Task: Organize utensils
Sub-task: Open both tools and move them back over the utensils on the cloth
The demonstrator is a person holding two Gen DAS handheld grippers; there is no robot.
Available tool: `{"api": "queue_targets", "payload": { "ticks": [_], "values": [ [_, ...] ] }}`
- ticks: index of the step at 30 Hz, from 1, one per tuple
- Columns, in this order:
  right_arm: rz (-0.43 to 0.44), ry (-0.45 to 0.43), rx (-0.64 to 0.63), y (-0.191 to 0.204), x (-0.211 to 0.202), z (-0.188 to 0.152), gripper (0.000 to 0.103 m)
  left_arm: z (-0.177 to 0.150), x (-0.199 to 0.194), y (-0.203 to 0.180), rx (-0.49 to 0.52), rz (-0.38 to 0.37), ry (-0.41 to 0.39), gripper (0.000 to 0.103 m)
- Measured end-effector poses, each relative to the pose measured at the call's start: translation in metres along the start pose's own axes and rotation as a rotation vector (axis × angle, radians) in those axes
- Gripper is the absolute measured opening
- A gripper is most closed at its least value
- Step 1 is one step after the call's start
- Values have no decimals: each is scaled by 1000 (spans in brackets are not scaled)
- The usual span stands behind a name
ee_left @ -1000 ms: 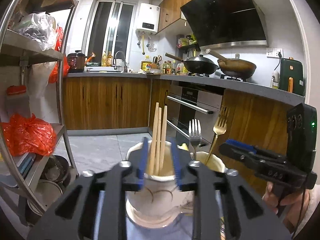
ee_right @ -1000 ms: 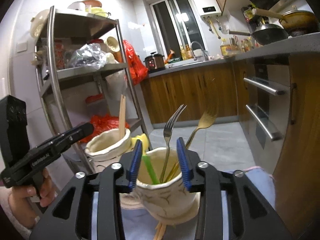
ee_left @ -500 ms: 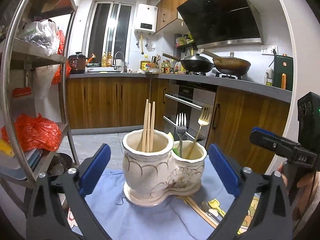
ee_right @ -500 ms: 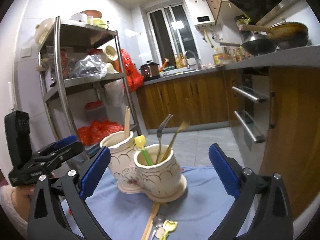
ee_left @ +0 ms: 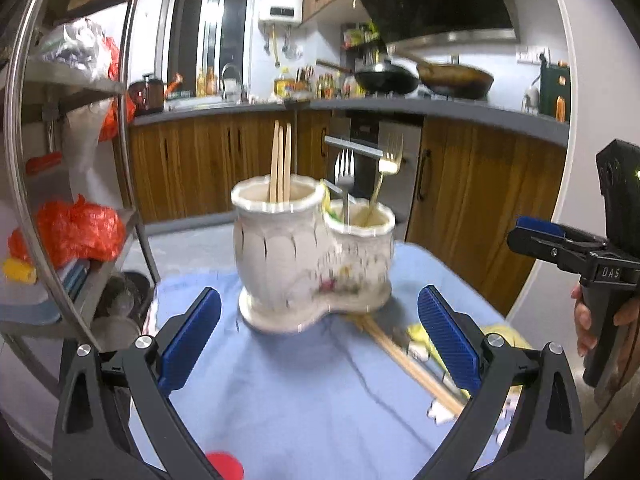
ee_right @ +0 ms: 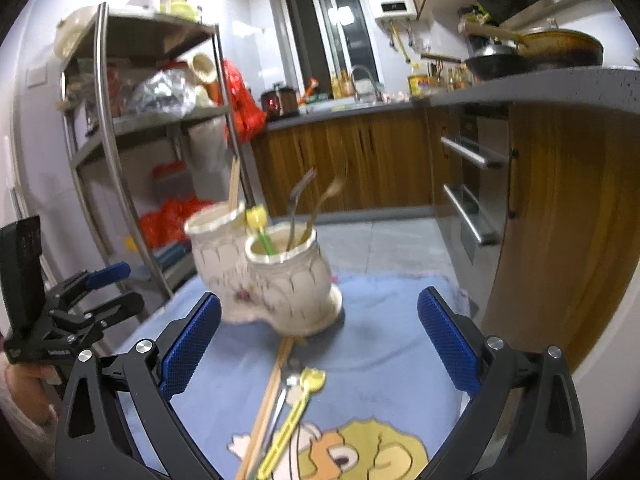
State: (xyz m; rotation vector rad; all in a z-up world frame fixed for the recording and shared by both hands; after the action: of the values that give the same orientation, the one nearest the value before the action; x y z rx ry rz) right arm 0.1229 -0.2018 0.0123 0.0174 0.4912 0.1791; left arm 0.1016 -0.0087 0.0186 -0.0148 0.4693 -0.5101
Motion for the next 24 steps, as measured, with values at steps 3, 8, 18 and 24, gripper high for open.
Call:
{"api": "queue_targets", "payload": {
  "ticks": [3, 8, 18, 24],
  "values": [
    [-16, 61, -38, 6, 8, -18, 98, -16, 2, -4, 4, 6, 42, 97],
    [-24, 144, -90, 18, 20, -44, 98, -38, 7, -6, -4, -9, 96, 97],
    [-182, 238, -188, 18, 41, -69, 98, -55, 17, -2, -17, -4, 137, 97],
    [-155, 317, -173, 25, 51, -80, 98, -58, 21, -1, -26, -14, 147, 97]
  ]
}}
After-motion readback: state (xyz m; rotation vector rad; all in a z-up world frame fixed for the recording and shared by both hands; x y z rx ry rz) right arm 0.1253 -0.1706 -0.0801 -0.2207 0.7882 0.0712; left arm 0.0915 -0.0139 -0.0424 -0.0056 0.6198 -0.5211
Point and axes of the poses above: each gripper's, at about its wrist camera, not at the fingertips, and x roughly the way its jaws point, y to its left, z to its top, the point moved 7 cm from there along x, roughly the way its jaws point, and after that the axes turned 15 degrees about -z, right-handed, at the moved point
